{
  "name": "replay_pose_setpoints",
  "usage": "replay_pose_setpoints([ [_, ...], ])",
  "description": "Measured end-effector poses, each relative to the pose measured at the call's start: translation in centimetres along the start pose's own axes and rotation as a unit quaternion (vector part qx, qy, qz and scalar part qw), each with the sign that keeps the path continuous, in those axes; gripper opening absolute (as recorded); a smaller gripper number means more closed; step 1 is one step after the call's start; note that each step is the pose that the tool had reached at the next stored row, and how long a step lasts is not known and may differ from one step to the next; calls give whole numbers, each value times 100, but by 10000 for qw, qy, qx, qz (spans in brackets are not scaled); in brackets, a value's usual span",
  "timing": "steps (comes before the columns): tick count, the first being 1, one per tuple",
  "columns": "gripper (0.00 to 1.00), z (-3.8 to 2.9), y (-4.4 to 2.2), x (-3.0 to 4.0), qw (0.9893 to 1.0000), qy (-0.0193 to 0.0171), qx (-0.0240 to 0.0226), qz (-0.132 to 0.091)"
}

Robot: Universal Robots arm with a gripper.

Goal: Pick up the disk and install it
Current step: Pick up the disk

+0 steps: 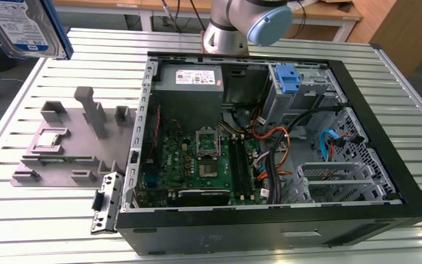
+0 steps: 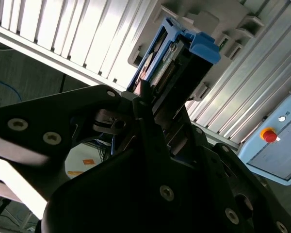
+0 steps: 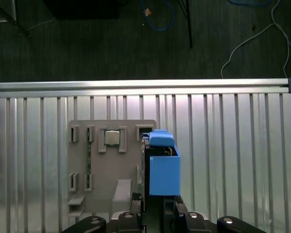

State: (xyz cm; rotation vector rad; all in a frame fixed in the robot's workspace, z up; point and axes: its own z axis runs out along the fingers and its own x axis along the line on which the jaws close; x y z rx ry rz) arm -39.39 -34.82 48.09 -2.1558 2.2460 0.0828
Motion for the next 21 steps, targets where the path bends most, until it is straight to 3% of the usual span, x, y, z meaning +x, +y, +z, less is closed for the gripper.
replay_pose_setpoints([
  [12,35,-8,0,0,10000,0,-1,0],
  [21,35,-114,2,-7,10000,0,0,0],
])
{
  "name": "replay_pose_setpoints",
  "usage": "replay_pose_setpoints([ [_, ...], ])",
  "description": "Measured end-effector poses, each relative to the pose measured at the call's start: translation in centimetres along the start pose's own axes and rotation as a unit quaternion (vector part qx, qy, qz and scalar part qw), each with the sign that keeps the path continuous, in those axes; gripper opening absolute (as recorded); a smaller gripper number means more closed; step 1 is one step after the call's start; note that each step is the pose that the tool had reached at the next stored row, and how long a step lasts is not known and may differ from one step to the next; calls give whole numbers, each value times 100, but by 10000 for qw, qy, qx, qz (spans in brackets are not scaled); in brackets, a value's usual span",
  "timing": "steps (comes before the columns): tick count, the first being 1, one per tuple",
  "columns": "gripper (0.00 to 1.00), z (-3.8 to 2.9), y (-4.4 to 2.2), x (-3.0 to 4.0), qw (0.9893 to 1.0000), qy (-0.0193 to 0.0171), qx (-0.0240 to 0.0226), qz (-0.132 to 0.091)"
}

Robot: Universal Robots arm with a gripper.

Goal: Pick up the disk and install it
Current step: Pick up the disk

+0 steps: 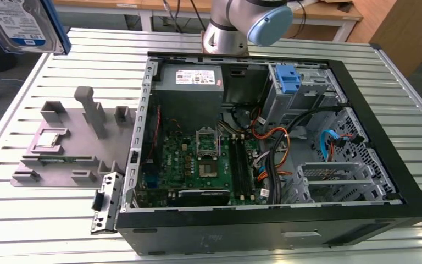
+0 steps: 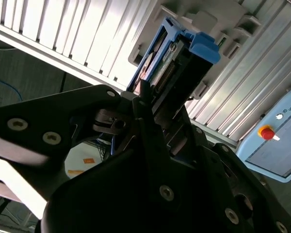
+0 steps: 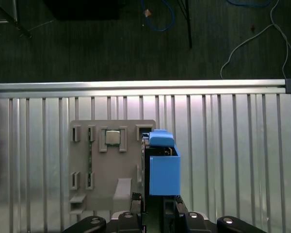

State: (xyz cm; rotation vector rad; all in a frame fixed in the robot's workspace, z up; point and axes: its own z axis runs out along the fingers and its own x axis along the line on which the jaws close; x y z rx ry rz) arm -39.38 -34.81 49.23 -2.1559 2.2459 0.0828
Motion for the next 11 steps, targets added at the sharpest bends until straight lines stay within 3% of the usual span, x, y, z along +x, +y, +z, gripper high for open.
replay_pose_setpoints([
  [7,35,-126,3,-8,10000,0,0,0],
  [11,35,-135,3,-9,10000,-1,1,0],
])
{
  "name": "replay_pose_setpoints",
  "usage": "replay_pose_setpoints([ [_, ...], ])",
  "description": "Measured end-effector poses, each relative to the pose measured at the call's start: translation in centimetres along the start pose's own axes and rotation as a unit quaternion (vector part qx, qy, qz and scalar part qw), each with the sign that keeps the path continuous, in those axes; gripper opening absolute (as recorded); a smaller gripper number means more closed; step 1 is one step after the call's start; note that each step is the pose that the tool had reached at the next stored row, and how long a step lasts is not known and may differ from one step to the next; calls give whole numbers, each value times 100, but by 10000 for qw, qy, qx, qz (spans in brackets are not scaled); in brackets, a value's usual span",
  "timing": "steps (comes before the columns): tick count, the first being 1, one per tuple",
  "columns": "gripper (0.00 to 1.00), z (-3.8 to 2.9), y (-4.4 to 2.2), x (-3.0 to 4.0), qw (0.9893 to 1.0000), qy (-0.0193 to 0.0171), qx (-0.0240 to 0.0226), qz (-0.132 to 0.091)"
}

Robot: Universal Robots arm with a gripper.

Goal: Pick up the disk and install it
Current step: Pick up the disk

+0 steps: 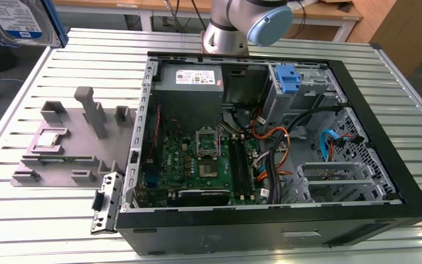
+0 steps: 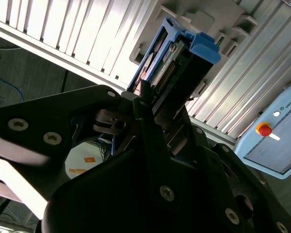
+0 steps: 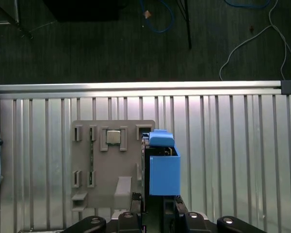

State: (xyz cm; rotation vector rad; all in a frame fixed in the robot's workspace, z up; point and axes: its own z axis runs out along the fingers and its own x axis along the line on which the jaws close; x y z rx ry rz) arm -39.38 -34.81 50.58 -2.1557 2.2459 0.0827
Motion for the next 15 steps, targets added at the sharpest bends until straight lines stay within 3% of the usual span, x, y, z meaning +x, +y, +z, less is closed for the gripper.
replay_pose_setpoints([
  [2,35,-59,1,-3,10000,0,0,0],
  [15,35,-70,1,-4,10000,1,-1,0],
])
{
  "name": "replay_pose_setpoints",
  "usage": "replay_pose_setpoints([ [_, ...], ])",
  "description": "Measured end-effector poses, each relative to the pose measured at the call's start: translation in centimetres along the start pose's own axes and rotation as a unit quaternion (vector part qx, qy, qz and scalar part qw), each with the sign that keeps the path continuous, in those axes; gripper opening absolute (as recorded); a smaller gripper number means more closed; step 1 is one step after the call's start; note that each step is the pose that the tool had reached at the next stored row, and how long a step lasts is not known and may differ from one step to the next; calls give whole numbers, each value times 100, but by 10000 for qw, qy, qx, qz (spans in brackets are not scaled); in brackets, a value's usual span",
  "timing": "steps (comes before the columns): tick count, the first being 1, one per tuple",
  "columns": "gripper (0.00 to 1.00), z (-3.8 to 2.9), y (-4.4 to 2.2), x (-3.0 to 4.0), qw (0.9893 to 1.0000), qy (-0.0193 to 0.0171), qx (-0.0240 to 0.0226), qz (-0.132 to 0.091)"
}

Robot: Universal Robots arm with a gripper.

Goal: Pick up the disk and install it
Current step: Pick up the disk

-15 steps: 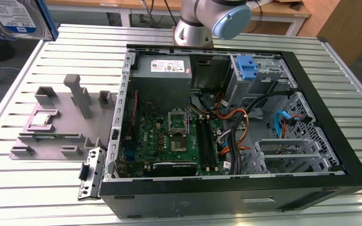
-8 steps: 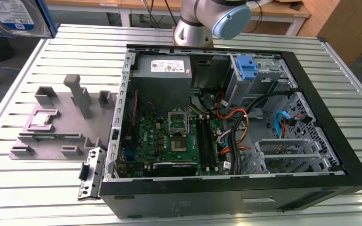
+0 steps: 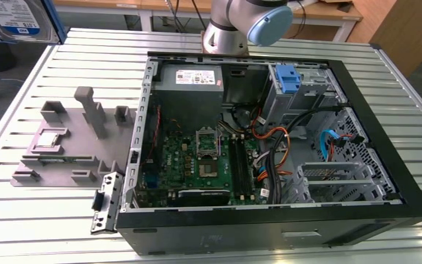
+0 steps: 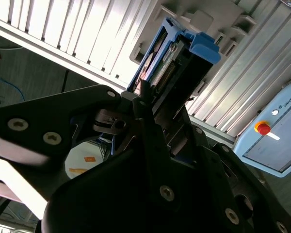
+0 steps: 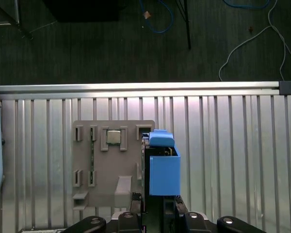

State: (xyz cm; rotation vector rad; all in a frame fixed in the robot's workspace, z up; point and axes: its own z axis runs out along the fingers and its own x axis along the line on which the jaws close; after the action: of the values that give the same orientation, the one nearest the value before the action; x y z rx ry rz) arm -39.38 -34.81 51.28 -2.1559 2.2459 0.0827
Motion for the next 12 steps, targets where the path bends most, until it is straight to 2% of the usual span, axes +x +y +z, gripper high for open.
replay_pose_setpoints([
  [3,35,-1,0,0,10000,0,0,0],
  [5,35,-27,0,-1,10000,0,0,0],
  [12,35,-30,1,-2,10000,0,0,0],
])
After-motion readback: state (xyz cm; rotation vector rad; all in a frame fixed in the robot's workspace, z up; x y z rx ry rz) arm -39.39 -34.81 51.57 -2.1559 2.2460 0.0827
